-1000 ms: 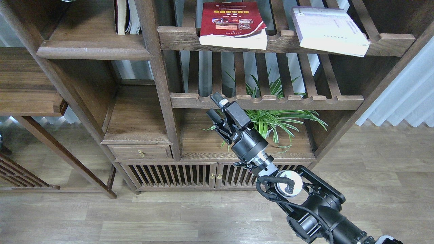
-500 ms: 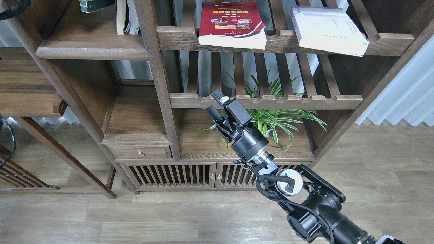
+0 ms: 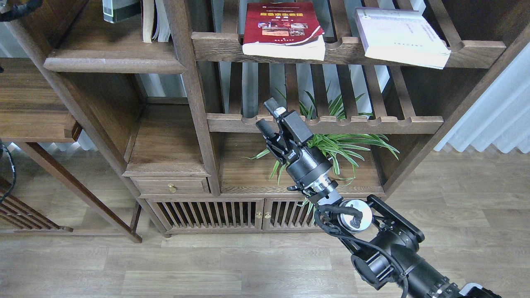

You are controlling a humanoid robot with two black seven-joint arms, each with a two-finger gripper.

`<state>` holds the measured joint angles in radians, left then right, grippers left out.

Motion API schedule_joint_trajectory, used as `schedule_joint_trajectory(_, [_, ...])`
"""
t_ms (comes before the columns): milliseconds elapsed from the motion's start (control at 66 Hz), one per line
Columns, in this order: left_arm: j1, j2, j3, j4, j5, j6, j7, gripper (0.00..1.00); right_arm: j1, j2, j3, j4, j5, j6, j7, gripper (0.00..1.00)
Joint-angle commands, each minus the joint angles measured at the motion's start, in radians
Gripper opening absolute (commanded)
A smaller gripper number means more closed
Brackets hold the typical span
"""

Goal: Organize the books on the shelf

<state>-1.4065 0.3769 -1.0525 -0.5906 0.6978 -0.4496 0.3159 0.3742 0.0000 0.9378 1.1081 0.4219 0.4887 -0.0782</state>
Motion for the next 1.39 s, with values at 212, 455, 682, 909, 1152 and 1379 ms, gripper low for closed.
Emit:
schedule_joint_trajectory(212, [0.029,0.06,-0.014,-0.12,-0.107,-0.001,0.009,1.0,0.005,0.0,0.021,0.03,0.002,0.0,0.008,0.99])
schedule_joint_trajectory(455, [0.141,0.18,-0.026,-0.357,-0.221,0.008,0.169,1.0,-0.005,0.0,0.072,0.108,0.002,0.0,0.023,0.99])
schedule_joint_trajectory(682, [0.28,0.25,-0.107,-0.572,-0.323,0.015,0.173,1.0,-0.057,0.0,0.093,0.171,0.002,0.0,0.023,0.99])
schedule_joint_trajectory(909, [0.437,0.286,-0.136,-0.729,-0.445,0.0,0.173,1.0,-0.116,0.0,0.191,0.177,0.002,0.0,0.023,0.99])
schedule_joint_trajectory(1152, [0.607,0.284,-0.138,-0.792,-0.524,-0.039,0.173,1.0,-0.187,-0.035,0.266,0.18,0.005,0.0,0.023,0.99])
schedule_joint_trajectory(1379, [0.819,0.261,-0.126,-0.788,-0.531,-0.039,0.173,1.0,-0.201,-0.101,0.351,0.179,0.017,0.0,0.023,0.99])
